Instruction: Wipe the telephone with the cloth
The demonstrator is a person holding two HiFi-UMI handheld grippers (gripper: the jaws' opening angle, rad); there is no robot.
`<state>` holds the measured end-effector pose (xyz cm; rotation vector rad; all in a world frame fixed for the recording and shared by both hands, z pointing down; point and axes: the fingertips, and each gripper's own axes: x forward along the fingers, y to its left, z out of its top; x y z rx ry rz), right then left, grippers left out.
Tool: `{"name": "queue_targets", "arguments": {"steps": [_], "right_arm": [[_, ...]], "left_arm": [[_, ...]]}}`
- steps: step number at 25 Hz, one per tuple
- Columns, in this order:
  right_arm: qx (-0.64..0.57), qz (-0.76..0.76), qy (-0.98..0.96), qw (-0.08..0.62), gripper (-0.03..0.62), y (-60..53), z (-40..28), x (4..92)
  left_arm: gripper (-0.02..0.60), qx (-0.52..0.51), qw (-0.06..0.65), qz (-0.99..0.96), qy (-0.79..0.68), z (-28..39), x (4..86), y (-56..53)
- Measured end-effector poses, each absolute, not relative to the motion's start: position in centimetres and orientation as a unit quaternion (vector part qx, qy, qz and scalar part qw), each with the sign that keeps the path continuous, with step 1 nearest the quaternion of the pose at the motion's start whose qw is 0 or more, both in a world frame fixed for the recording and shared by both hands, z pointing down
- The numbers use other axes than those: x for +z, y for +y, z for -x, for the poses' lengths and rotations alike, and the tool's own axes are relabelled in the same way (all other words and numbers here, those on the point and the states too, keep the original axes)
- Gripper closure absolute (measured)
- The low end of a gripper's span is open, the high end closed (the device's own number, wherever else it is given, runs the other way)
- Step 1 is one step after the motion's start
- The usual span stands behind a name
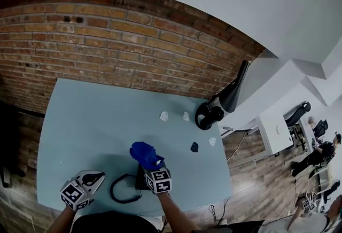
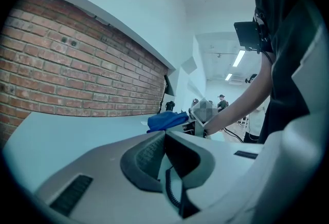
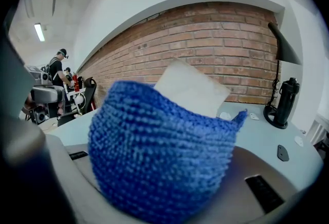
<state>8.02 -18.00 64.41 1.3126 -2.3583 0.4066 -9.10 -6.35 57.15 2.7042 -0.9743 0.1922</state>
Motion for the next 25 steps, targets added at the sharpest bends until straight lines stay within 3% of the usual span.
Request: {"name": "queue_targets", "arguments": {"steps": [25], "right_arm": [[0.190,-0.471,-0.840,0.190,0.457,-15.8,-8.3,66.7]], "left_arm": [[0.560,0.071,0.154,-0.932,-0.321,8.2,58.3,-5.7]]}}
